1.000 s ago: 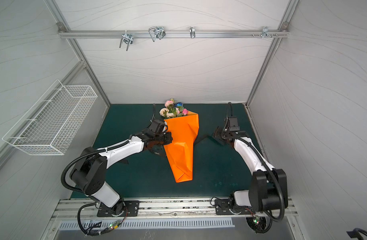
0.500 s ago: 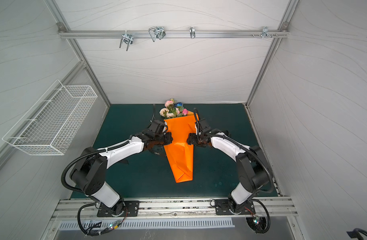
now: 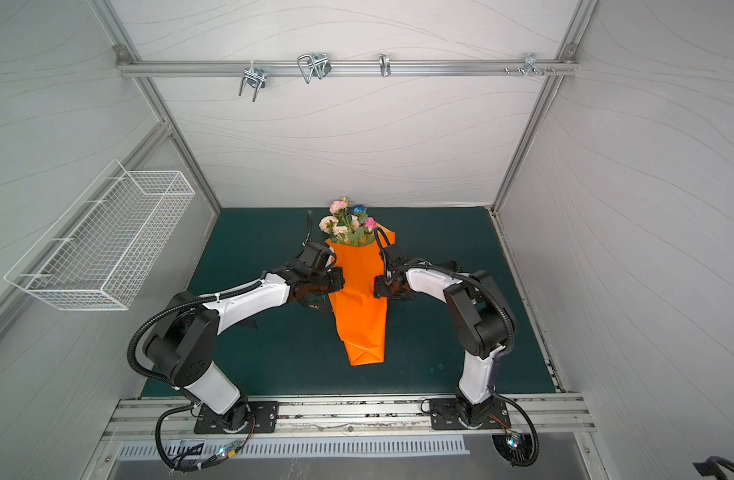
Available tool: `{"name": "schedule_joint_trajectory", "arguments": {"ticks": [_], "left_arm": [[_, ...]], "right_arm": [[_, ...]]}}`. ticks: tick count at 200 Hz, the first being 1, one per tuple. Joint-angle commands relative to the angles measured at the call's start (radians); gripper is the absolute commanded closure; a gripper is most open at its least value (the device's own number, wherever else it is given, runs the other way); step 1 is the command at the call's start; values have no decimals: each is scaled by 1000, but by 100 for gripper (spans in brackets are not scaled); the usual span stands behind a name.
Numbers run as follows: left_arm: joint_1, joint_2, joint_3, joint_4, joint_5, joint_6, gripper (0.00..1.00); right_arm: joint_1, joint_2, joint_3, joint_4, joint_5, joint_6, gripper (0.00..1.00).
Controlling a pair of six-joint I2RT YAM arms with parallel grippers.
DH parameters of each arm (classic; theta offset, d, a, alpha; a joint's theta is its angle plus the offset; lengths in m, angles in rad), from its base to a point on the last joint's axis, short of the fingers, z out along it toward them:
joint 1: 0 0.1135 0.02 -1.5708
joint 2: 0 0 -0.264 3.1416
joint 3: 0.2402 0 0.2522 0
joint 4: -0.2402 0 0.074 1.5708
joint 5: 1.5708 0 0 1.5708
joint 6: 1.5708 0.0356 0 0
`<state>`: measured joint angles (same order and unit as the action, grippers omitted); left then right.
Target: Tie the bouquet of fake flowers
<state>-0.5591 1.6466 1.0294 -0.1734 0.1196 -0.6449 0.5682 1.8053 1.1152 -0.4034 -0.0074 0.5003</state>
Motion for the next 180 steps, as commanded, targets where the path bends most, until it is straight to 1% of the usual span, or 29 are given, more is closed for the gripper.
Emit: {"name": "schedule_joint_trajectory", "arguments": {"ticks": [1, 16, 34, 66, 69, 77, 91, 100, 117, 125, 140, 156, 169, 180], "left_arm": [[3, -16, -7, 25, -29, 7, 100], [3, -33, -23, 26, -59, 18, 100], [3, -28, -30, 18, -96, 31, 100], [3, 37, -31, 32, -120, 34, 100], [3, 45, -30, 31, -120, 36, 97], [3, 62, -21, 27, -125, 37, 86], [3, 87, -12, 13, -137, 35, 63], [1, 89, -8, -1, -155, 33, 52], [2, 68, -13, -29, -201, 25, 36], [2, 51, -13, -53, -231, 22, 30], [1, 17, -8, -104, -276, 14, 22], [2, -35, -12, -127, -303, 13, 11], [3, -69, -10, -143, -320, 13, 3], [3, -88, -1, -159, -332, 14, 1]], "right_arm": [[1, -108, 32, -76, 25, -46, 25], [-7, -173, 48, -96, 34, -58, 22], [-22, -227, 64, -116, 41, -70, 22], [-52, -258, 76, -132, 44, -87, 22], [-55, -256, 76, -131, 42, -86, 22], [-65, -253, 75, -132, 35, -89, 22], [-89, -247, 75, -139, 44, -90, 22], [-114, -246, 75, -145, 52, -94, 23], [-183, -249, 75, -172, 100, -98, 23], [-225, -250, 77, -193, 137, -98, 24], [-312, -256, 64, -213, 185, -96, 24], [-418, -265, 38, -204, 155, -88, 25], [-482, -268, 20, -191, 146, -93, 26], [-522, -266, 14, -182, 146, -103, 26]]}}
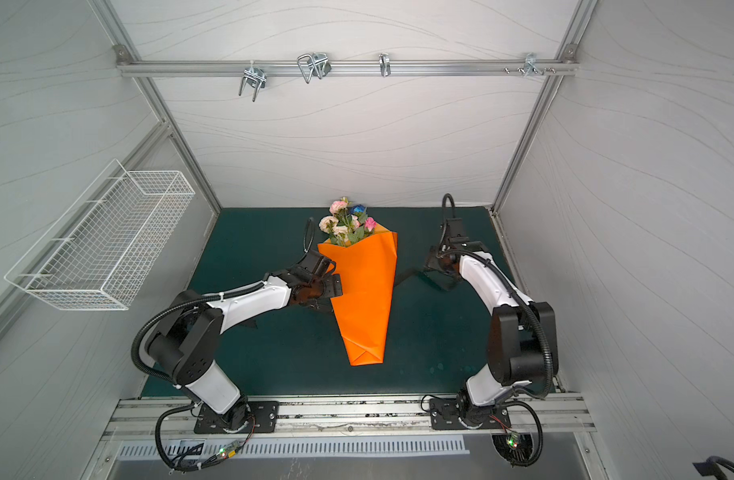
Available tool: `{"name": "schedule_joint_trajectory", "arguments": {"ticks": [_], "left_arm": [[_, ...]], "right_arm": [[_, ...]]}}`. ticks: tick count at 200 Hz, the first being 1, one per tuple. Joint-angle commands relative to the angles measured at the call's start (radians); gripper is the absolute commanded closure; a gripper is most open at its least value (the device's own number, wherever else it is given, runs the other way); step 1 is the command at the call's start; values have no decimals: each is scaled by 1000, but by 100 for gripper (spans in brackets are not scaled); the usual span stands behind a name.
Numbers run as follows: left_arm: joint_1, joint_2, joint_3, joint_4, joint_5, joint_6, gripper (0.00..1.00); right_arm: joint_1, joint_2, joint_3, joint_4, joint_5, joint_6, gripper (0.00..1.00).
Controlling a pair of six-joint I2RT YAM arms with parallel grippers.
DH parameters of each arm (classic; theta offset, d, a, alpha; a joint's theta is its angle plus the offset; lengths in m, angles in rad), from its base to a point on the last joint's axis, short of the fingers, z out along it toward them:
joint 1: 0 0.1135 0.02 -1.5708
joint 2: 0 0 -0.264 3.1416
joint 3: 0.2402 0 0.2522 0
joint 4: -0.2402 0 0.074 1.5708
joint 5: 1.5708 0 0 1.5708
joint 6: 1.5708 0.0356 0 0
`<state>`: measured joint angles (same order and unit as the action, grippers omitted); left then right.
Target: Tie the bouquet of fake flowers
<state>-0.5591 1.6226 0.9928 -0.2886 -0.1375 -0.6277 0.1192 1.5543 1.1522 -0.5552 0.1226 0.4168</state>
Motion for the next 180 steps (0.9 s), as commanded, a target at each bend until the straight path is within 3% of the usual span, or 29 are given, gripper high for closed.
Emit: {"name": "schedule_joint_trajectory", "arguments": {"ticks": [1, 33, 56, 117, 180], "left_arm": [[3, -65, 37, -47, -76, -2, 1], [15, -85, 62, -97, -103, 2, 1], [89, -101, 51, -135, -91, -15, 1], [332, -216, -83, -150, -107, -42, 7], [550, -129, -117, -241, -75, -159, 7]], "right_arm": [[-76, -14, -23, -30, 16, -21, 26], [-149, 45, -3, -27, 0, -58, 35], [-179, 112, 29, -27, -31, -77, 43], [-181, 290, 124, -22, -80, -122, 40], [-181, 379, 172, -13, -119, -114, 43]]}}
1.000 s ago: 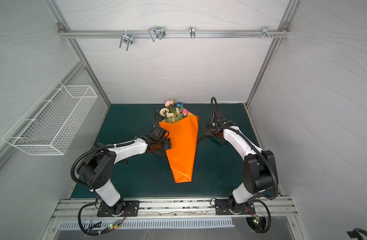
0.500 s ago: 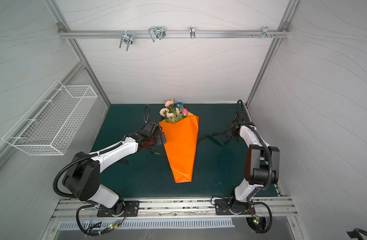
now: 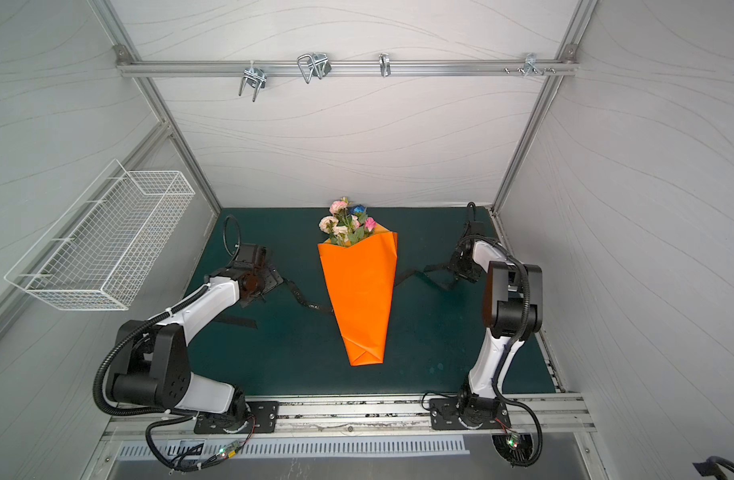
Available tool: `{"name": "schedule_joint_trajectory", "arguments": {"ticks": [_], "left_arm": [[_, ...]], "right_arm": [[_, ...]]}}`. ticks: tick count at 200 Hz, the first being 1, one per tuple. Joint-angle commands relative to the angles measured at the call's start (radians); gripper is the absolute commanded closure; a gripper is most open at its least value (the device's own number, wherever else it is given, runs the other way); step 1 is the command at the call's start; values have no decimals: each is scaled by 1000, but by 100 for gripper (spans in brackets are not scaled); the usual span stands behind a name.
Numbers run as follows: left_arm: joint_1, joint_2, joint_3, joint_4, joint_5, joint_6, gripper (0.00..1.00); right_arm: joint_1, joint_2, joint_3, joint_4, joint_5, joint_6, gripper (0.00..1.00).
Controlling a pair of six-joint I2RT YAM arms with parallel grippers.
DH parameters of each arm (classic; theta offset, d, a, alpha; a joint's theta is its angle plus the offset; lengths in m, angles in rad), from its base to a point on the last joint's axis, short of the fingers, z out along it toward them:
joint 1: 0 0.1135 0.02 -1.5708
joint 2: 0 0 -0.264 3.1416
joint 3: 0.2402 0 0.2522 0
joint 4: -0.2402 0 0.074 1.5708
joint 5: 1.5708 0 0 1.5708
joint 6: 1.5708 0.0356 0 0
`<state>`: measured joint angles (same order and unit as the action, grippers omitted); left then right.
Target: Tie the bouquet of fake flowers
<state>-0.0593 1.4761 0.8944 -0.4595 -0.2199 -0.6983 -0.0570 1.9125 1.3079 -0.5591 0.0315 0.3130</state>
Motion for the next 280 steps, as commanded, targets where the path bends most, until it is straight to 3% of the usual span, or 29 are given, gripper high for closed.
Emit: {"name": "schedule_joint_trajectory", "arguments": {"ticks": [1, 84, 153, 167, 181, 198, 210, 245, 280], "left_arm": [[52, 16, -22, -70, 8, -89, 7], [54, -161, -203, -220, -115, -219, 8], [136, 6, -172, -131, -84, -215, 12], [164, 43, -176, -81, -45, -217, 19], [177, 79, -178, -38, -15, -219, 35], [180, 120, -172, -6, 29, -214, 69], [180, 134, -172, 19, 58, -206, 100], [180, 114, -150, 12, 73, -162, 100], [177, -2, -124, -16, 82, -103, 100]], "right_arm": [[-4, 22, 16, -9, -28, -12, 43], [-4, 63, 28, 19, -68, -9, 47], [-3, 71, 35, 17, -72, -22, 46], [-1, 74, 37, 18, -67, -28, 46], [-1, 82, 40, 17, -58, -28, 48], [0, 85, 39, 16, -52, -32, 52], [0, 85, 40, 19, -52, -36, 54], [4, 85, 56, 12, -19, -41, 55], [4, 51, 74, -28, 93, -57, 46]]}}
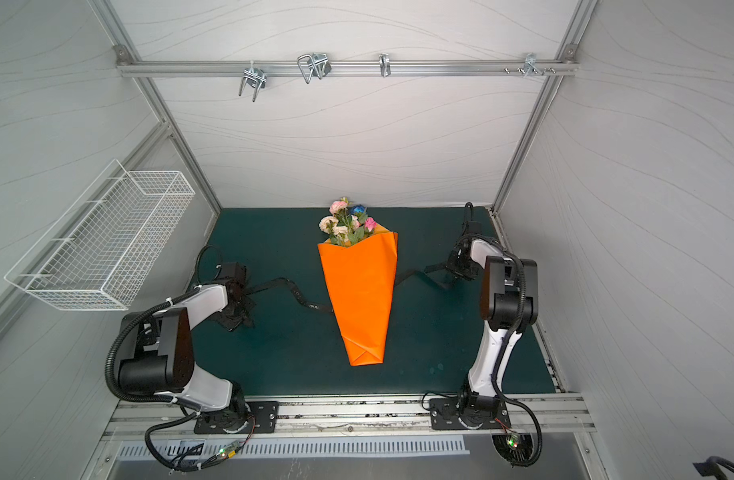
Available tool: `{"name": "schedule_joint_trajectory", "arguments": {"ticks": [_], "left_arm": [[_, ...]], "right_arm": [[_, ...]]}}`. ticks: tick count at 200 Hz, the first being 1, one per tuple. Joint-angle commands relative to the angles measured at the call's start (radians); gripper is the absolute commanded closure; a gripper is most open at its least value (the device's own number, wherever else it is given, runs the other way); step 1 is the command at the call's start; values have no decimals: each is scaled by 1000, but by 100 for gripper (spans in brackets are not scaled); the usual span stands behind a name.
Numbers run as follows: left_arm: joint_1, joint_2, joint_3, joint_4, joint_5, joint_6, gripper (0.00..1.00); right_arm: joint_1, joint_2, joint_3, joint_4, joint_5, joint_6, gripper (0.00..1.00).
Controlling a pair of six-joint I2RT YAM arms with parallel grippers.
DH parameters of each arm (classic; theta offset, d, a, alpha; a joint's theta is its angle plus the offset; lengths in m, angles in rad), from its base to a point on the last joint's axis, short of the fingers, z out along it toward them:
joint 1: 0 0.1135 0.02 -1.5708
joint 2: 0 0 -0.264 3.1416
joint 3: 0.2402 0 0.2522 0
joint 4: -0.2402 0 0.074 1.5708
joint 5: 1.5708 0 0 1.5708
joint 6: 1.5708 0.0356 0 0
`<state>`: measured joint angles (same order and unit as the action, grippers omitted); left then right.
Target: Tie the bouquet of fake flowers
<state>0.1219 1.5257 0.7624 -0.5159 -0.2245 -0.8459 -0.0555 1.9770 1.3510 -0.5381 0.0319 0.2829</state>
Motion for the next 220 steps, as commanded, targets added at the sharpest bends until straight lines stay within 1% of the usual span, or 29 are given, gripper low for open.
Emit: {"name": "schedule_joint_trajectory", "arguments": {"ticks": [1, 23, 48, 68, 85, 110, 124, 141, 194, 206, 220], "left_arm": [[-5, -56, 8, 40, 87, 47, 100], [-29, -147, 34, 16, 84, 80, 100], [-111, -215, 85, -28, 51, 111, 100], [-187, -243, 131, -46, 59, 134, 100], [-241, -261, 173, -59, 81, 151, 100], [-301, -274, 224, -73, 89, 160, 100], [-317, -275, 244, -70, 106, 165, 100], [-328, -271, 261, -58, 142, 186, 100], [-359, -274, 320, -69, 177, 215, 100], [-361, -278, 328, -70, 182, 218, 100], [-363, -283, 337, -73, 192, 218, 100]], "right_arm": [[3, -14, 30, -51, 95, -28, 46], [19, -66, 30, -81, 145, -34, 44], [43, -111, 23, -72, 155, -39, 43], [43, -78, 63, -95, 146, -43, 43], [43, -28, 116, -119, 141, -70, 43], [39, 56, 209, -161, 87, -117, 44], [40, 81, 230, -178, 83, -121, 43], [38, 86, 219, -177, 67, -122, 43], [13, 99, 172, -156, 45, -118, 44], [7, 105, 170, -154, 25, -116, 48], [2, 109, 168, -146, 12, -114, 55]]}}
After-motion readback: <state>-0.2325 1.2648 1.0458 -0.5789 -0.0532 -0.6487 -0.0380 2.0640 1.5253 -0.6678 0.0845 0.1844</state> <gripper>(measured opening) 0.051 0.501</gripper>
